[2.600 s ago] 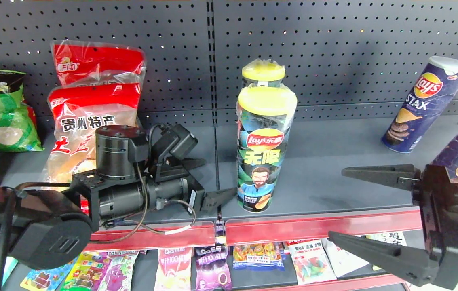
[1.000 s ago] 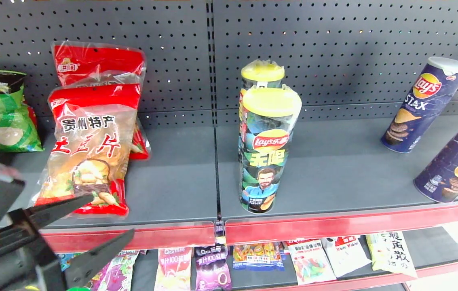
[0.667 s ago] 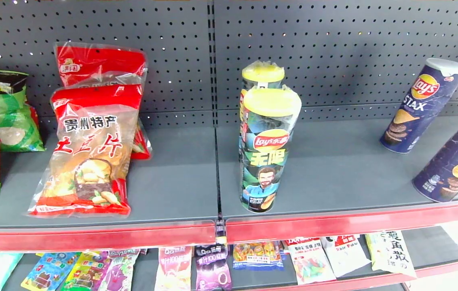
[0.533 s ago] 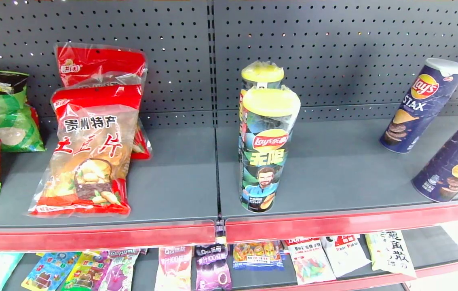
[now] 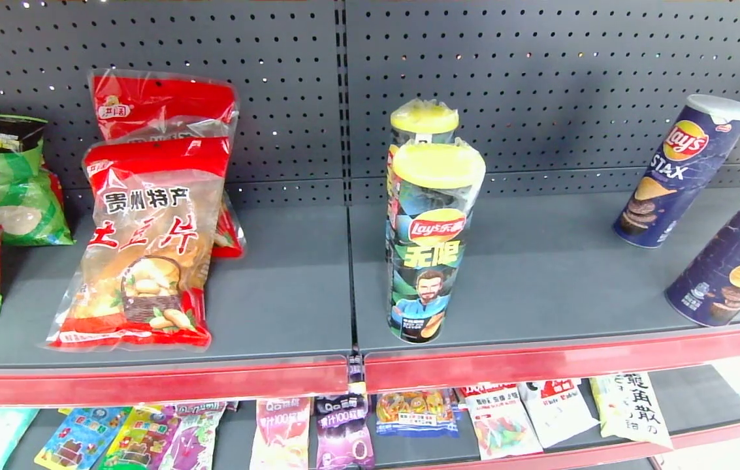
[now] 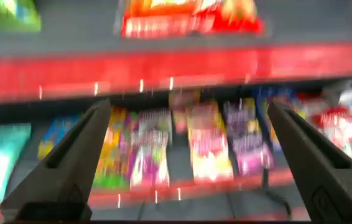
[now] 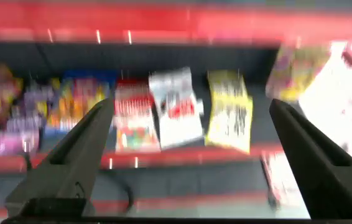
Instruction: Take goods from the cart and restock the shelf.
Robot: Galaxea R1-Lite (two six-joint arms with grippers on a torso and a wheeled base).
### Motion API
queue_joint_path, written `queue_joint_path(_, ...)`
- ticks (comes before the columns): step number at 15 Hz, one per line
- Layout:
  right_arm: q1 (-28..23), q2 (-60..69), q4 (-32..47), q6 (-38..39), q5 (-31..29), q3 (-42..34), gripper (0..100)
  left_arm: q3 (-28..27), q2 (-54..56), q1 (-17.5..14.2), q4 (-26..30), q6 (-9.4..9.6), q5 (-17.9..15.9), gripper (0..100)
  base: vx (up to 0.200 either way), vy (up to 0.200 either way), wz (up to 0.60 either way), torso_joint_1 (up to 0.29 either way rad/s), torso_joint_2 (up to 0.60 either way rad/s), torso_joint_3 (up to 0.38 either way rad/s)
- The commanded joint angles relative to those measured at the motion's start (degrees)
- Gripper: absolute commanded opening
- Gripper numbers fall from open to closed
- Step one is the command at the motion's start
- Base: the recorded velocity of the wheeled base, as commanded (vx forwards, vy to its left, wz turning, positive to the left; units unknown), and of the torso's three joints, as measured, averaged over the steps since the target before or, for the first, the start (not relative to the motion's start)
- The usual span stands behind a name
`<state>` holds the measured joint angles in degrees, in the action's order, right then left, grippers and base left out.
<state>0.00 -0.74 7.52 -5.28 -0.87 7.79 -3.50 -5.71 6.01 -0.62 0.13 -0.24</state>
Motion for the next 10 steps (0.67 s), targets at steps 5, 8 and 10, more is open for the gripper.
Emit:
queue_joint_path(5,0.3,0.3,-7.1,4.1,3.6,-6.1,100,3.3,-0.1,-8.6,0.9,-0.13,2.8,100,0.000,0.000,0.00,0.000,0.00,0.000)
queue_joint_path(8,0.2,0.7,-7.6,5.5,3.5,-6.3,100,3.4,0.3,-13.0,0.8,-0.66,-0.1,100,0.000,0.000,0.00,0.000,0.00,0.000)
queue_joint_path(10,0.1,0.7,-7.3,5.1,3.8,-7.0,100,3.3,0.3,-13.0,0.9,-0.22,-2.8,100,0.000,0.000,0.00,0.000,0.00,0.000)
